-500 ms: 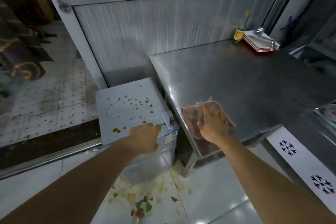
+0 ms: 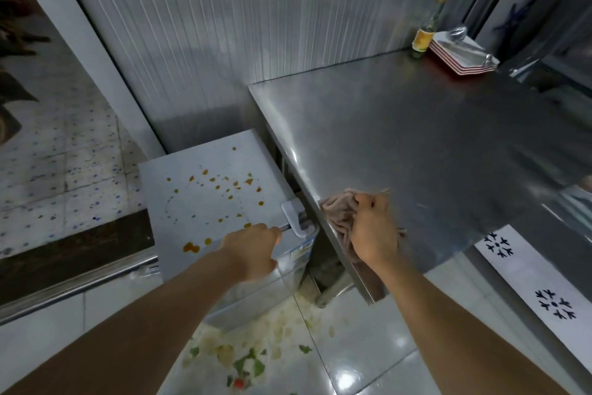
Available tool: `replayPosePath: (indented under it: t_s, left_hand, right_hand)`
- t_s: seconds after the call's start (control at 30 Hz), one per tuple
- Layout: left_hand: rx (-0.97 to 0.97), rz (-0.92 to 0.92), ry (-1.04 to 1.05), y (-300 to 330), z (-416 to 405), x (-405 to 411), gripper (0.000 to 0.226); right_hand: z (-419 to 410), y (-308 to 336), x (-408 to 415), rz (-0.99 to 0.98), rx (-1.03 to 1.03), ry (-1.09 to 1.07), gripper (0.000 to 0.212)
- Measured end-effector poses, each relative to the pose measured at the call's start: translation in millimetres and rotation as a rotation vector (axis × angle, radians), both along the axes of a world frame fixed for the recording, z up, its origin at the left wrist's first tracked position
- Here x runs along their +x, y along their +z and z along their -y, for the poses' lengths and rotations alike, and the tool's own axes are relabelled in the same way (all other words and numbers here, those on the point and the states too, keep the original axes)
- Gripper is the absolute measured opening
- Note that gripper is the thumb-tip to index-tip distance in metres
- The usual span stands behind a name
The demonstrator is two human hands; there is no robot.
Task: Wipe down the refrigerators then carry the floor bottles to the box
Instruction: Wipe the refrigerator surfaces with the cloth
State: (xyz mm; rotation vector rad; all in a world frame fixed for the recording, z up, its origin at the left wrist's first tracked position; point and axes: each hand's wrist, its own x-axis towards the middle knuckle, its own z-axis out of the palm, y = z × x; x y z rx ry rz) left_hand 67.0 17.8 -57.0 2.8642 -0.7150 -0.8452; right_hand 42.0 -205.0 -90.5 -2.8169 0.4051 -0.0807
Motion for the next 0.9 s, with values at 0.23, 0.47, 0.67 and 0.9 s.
replayPosePath:
  t_s: [0.23, 0.47, 0.67, 0.9]
  left_hand:
    - [-0.396, -0.166, 0.283, 21.2, -29.5, 26.7, 0.038]
    - [-0.998, -0.594, 0.843, 61.3, -93.5, 61.4, 0.016]
    - [-1.181, -0.623, 0.915, 59.8, -130.1, 85.0, 0.02]
    - [-0.946, -0.324, 0.336, 60.0, -120.3, 99.0, 0.017]
  right_hand:
    - [-85.0, 47.5, 15.7, 0.203, 0.399, 0.016, 0.029]
    - [-187.8, 80.5, 34.0, 0.119, 0.73, -0.003, 0.038]
    - [-209.0, 66.4, 36.2, 0.057, 0.93, -0.133, 0.044]
    - [-186.9, 58.9, 61.1, -0.099, 0.878, 0.074, 0.097]
